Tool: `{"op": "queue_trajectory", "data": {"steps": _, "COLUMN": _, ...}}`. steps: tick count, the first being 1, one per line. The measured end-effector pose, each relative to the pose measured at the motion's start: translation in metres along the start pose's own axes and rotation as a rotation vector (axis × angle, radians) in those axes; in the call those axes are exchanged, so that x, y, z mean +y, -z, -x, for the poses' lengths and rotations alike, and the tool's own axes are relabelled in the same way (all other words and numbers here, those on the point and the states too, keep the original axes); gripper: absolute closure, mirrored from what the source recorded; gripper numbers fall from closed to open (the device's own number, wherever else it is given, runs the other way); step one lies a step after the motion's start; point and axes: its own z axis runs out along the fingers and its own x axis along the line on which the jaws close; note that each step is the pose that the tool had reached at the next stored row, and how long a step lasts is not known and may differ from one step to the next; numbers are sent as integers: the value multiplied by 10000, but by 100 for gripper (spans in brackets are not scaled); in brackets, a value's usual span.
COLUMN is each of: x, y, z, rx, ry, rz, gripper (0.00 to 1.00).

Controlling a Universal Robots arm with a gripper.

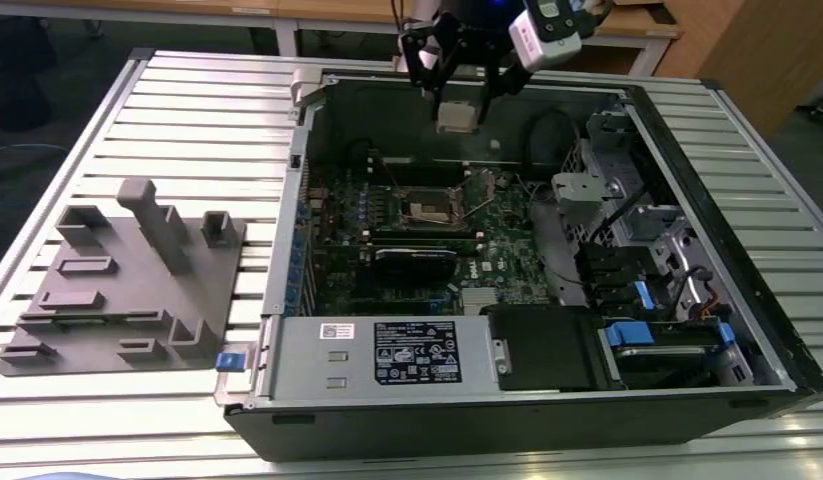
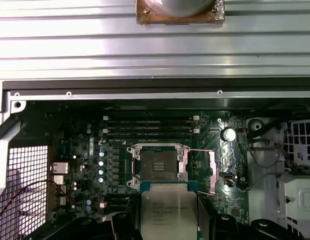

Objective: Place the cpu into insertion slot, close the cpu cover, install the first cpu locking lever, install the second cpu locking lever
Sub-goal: 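Place the cpu into insertion slot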

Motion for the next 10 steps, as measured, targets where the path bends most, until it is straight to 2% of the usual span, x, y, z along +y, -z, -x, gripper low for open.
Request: {"op": "queue_trajectory", "data": {"steps": 10, "x": -4, "y": -36, "z": -1, "rx": -6, "ry": 0, "rz": 1, "gripper": 46}}
